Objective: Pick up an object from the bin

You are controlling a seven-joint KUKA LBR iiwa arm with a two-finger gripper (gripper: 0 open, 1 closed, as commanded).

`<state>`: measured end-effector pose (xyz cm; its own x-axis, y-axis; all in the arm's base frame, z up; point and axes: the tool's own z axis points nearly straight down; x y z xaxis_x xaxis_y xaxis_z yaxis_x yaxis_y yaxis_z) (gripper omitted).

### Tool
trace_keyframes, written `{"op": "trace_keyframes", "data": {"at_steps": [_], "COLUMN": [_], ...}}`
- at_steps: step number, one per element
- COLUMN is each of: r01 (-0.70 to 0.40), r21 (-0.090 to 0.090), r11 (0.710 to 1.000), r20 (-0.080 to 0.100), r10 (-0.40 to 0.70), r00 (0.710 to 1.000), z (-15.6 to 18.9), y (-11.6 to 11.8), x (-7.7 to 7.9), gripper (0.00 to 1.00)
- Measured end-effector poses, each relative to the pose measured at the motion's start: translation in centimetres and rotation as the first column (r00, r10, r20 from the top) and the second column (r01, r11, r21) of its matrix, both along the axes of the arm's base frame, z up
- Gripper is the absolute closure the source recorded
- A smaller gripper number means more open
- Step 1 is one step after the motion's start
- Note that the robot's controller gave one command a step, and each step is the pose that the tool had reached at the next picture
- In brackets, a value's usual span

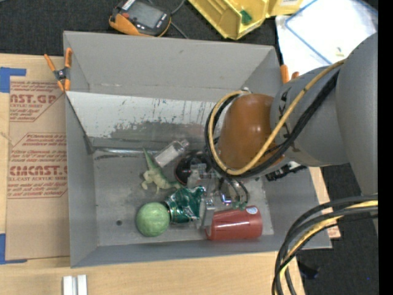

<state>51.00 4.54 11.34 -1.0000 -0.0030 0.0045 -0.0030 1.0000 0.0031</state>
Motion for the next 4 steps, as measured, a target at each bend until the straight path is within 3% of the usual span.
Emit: {"op": "trace_keyframes", "data": {"at_steps": [1, 2, 4], "r01": [-0.159, 0.175, 0.175], "r21": [-0.004, -0.001, -0.002], "r11": [0.987, 0.985, 0.985], "r20": [0.010, -0.002, -0.007], "r10": [0.159, -0.175, -0.175], "r00": [0.987, 0.985, 0.984], "z": [-4.4, -4.4, -3.4], "y": [-0.2, 1.7, 1.7], "x": [1.4, -0.6, -0.7], "gripper": [0.00, 1.00, 1.00]}}
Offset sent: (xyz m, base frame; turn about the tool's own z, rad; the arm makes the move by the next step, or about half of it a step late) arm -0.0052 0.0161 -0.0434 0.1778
